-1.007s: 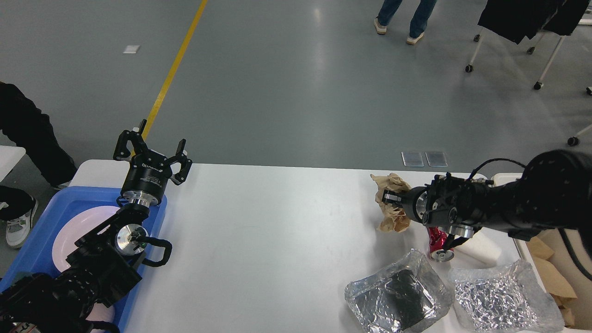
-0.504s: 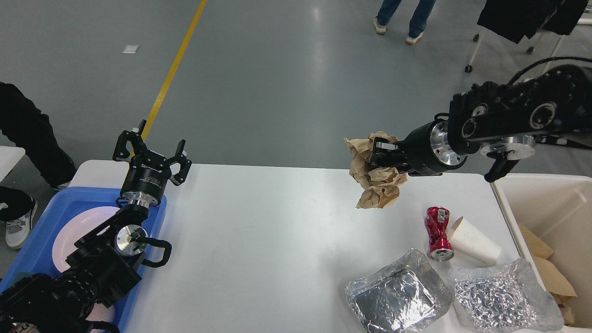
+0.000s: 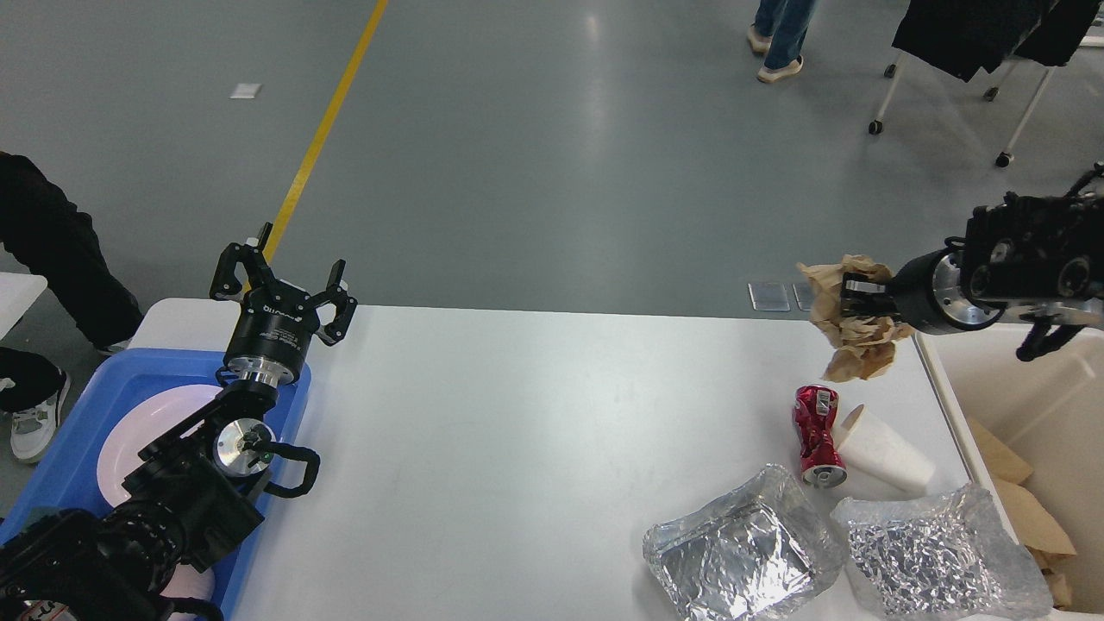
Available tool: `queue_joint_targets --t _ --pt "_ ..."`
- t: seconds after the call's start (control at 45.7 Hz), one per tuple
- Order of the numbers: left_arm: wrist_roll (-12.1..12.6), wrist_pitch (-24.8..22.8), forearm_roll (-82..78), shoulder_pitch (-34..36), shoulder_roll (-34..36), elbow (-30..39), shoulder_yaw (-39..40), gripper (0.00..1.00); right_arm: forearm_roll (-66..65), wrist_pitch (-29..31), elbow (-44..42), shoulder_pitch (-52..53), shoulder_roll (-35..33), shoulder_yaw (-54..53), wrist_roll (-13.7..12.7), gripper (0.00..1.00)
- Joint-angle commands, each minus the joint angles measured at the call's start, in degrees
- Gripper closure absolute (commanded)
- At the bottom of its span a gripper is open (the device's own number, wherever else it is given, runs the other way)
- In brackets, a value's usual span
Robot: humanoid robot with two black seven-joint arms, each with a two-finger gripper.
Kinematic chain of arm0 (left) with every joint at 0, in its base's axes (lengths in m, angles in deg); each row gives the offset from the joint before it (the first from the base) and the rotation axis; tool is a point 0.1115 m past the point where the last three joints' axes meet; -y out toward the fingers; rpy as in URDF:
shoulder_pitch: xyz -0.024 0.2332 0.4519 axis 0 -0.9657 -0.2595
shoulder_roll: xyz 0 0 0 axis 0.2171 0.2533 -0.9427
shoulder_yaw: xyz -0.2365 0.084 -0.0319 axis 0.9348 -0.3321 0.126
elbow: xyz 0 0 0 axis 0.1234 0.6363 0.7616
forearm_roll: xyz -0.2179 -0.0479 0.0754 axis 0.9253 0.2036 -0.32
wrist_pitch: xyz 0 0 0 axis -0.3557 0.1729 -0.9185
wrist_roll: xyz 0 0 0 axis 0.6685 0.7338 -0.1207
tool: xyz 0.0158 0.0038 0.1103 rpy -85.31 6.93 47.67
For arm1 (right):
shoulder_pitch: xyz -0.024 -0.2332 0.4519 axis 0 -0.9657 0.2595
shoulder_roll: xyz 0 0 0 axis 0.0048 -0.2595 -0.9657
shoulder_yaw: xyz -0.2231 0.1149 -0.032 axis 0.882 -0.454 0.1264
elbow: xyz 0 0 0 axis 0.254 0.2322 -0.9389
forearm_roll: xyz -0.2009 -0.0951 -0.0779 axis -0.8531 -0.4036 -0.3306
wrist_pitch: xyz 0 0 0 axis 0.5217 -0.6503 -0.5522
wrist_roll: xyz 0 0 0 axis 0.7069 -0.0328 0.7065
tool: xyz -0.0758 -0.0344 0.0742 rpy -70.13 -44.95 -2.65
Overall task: Tidy desktop
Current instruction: 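Lift the crumpled paper with the right gripper and drop it into the bin, then move the right gripper down toward the foil wrapper beside the can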
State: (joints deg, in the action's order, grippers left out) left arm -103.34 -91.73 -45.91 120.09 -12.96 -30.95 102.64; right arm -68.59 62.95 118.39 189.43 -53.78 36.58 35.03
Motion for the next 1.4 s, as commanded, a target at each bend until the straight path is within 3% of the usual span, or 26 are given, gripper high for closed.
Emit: queue_joint_targets --t 0.0,0.394,0.547,0.569,0.591,0.613,0.635,1.379 --pt "0.00 0.00 -0.05 0.00 0.01 0.00 0.00 0.03 -0.11 -0.14 -12.25 -10.12 -1.84 0.29 0.16 1.00" --pt "0.00 0.00 0.04 0.00 0.01 0.00 0.00 0.03 1.46 -6.20 -53.64 -45.89 0.78 -0.59 -0.54 1.00" --pt "0.00 0.00 0.04 0.00 0.01 0.00 0.00 0.03 8.05 -8.22 -62.71 -54.96 4.83 -0.59 -0.89 0.97" --pt "0.00 0.00 -0.05 0.00 0.01 0.00 0.00 0.03 8.49 -8.22 -62.97 -55.40 5.09 -0.51 -0.98 0.83" --pt "0.00 0.00 -0.05 0.00 0.01 0.00 0.00 0.03 8.76 -8.22 -62.98 -55.58 5.18 -0.50 -1.16 0.56" --pt "0.00 0.00 -0.05 0.00 0.01 0.00 0.00 0.03 8.94 -8.22 -63.06 -55.75 5.19 -0.50 -1.24 0.04" --pt "0.00 0.00 -0.05 0.00 0.01 0.00 0.00 0.03 8.94 -8.22 -62.98 -55.84 5.19 -0.42 -1.42 0.00" --pt "0.00 0.00 0.04 0.00 0.01 0.00 0.00 0.03 9.73 -8.22 -63.24 -53.48 5.36 -0.94 -1.33 0.00"
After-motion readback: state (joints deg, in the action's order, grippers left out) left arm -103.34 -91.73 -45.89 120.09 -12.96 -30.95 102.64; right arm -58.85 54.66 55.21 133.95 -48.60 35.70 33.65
